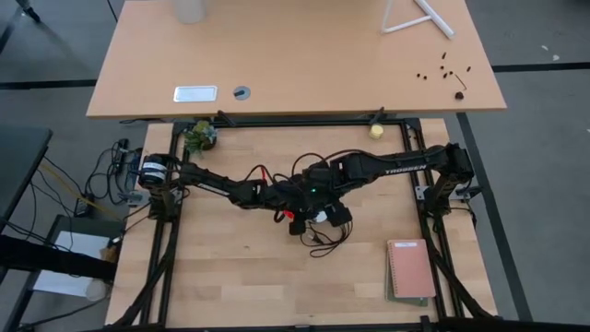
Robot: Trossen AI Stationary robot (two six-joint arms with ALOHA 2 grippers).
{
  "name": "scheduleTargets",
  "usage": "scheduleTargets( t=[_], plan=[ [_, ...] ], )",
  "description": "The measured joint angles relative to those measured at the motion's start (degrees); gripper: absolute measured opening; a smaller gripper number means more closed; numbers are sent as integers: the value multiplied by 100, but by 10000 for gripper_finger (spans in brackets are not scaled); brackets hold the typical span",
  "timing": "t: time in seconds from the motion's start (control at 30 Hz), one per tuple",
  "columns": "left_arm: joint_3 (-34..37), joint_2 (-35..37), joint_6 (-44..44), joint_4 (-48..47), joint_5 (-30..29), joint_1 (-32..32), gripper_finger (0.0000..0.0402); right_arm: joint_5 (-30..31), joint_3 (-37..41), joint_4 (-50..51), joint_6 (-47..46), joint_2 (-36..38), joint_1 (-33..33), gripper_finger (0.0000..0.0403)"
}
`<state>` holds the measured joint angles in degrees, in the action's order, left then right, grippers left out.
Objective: Screw lightbulb
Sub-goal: Insert the lightbulb into the lamp
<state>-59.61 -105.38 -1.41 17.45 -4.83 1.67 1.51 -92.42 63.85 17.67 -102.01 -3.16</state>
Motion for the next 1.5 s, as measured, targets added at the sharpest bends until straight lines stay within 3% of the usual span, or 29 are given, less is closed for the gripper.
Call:
scheduleTargets(
  t=[0.1, 0.3, 0.67, 0.87, 1.0, 1.27, 1.5],
  plan=[
    [2, 0, 6, 42, -179, 26, 184, 3, 0, 1, -318, 2, 33, 268],
    [2, 0, -58, 111, -820, 215, 184, -25, -2, -80, -2056, 2, 131, 268],
    [15, -11, -196, 315, -1837, 543, 184, 92, -7, -207, -4210, 15, 2, 268],
    [15, -11, -300, 413, -1874, 557, 184, 536, -9, -187, -5049, 12, -196, 267],
    [15, -11, -313, 400, -1626, 530, 184, 569, -11, -189, -4859, 3, -308, 268],
    [-17, 35, -289, 555, -433, 267, 184, 406, -547, 220, -3138, -24, -296, 268],
    [-26, 42, -258, 390, -82, 75, 184, -191, -507, 310, -2715, -27, 140, 268]
  ],
)
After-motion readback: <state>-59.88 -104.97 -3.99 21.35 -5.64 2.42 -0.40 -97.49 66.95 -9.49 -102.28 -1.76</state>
